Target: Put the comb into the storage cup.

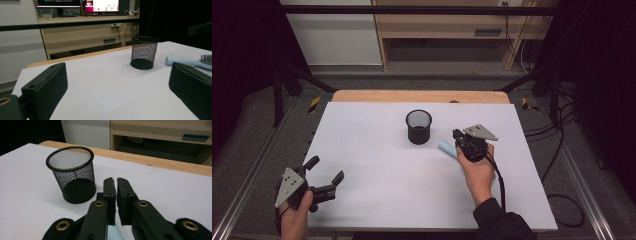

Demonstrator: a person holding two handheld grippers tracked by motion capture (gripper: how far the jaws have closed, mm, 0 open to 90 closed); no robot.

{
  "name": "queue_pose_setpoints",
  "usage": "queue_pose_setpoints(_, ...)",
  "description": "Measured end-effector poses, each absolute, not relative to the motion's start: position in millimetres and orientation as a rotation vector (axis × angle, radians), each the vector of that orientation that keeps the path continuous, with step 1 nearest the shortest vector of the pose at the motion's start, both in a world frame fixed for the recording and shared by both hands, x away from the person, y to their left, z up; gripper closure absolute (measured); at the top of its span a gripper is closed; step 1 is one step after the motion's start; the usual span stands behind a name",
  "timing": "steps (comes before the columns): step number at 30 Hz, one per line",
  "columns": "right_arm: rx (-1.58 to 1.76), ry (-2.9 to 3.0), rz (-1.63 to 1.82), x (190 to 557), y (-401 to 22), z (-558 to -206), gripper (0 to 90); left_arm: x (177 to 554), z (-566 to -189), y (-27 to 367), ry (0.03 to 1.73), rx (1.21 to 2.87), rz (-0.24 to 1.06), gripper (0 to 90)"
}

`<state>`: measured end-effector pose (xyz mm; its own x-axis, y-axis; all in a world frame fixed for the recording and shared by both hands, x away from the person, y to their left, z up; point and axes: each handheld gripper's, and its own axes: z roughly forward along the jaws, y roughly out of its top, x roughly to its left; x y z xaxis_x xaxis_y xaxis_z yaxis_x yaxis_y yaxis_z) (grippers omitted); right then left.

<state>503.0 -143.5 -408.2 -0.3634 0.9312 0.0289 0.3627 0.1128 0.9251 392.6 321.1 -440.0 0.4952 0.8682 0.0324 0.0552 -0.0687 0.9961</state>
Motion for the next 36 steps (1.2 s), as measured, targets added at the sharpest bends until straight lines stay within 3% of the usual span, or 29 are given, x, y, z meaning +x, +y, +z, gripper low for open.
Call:
queue_pose_setpoints(8,1.291,1.833,1.174,510,-132,-417,90.0,392,-440,322,0.837,1.501,0.843,2.0)
queue_pose_setpoints(22,1.408,1.938,1.093,529,-112,-445,90.0,392,-439,323,0.839,1.489,0.843,2.1)
queue_pose_setpoints(36,1.53,1.91,0.976,558,-106,-452,90.0,393,-438,322,0.834,1.494,0.842,2.1)
